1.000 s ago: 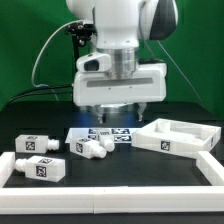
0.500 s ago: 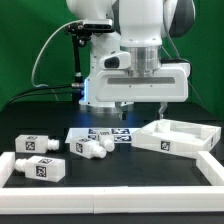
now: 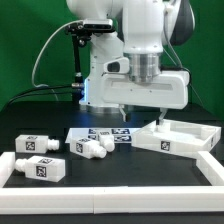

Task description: Assemble one leg

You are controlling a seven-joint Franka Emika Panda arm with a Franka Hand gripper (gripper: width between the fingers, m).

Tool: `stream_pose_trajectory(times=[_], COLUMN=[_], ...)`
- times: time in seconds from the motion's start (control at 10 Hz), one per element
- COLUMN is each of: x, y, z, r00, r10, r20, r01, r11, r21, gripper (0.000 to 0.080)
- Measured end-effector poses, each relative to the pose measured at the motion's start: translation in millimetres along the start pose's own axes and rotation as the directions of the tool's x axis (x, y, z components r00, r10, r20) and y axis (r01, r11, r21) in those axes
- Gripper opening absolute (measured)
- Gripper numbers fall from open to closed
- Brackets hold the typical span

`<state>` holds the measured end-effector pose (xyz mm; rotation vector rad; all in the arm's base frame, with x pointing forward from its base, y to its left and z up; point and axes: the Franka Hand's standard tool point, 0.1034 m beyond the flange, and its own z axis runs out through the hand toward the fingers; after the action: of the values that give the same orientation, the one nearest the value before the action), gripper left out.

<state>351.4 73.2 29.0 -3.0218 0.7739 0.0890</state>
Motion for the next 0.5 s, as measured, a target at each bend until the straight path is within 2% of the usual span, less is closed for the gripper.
stream_pose_trajectory(times=[0.3, 0.5], x=[-3.0, -4.4], y=[3.0, 1.7], z=[20.6, 22.2], r00=[1.000, 1.000], r10=[0.012, 0.000], r20=[-0.021, -0.018], r01=[-0.012, -0.001], r11=[1.000, 1.000], r21=[-0.012, -0.014], gripper=[0.0649, 0.0649])
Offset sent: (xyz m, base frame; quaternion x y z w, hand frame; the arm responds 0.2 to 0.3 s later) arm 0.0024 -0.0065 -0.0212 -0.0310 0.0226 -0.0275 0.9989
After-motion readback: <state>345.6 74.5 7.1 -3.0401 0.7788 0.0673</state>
